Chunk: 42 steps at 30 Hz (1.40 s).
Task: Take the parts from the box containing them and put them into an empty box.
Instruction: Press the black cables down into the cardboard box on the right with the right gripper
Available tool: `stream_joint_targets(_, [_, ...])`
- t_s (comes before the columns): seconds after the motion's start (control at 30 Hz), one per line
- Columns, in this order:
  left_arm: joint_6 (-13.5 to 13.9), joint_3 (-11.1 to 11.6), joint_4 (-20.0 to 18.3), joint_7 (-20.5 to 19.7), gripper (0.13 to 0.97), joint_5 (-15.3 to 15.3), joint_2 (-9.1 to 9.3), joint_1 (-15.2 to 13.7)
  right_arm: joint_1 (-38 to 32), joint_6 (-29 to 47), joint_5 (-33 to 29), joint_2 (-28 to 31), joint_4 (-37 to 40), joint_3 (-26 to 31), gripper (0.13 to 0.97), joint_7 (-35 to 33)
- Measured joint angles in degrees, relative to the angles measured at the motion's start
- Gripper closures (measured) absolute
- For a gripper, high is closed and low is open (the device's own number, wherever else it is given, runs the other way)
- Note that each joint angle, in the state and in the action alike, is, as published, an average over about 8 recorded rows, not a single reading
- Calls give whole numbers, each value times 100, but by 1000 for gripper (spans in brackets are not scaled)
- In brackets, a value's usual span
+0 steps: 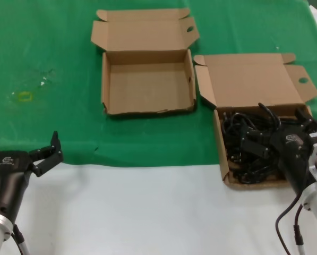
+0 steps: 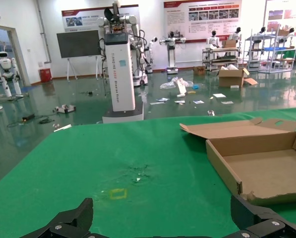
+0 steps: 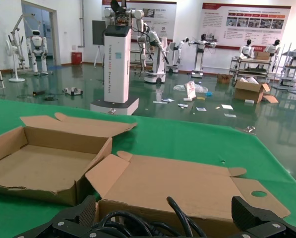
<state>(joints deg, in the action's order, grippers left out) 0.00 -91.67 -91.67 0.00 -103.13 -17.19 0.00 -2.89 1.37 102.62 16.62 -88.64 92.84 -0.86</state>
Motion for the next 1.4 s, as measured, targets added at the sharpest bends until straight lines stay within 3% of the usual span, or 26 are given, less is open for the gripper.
stream_joint_targets(0.9, [0, 0, 0, 0, 132, 0, 0, 0, 0, 0, 0, 0, 0, 0, 129, 0])
stream_joint_targets(1.2, [0, 0, 0, 0, 154, 0, 0, 0, 0, 0, 0, 0, 0, 0, 129, 0])
stream_joint_targets(1.4, [0, 0, 0, 0, 225, 0, 0, 0, -41, 32, 3, 47, 61, 41, 129, 8])
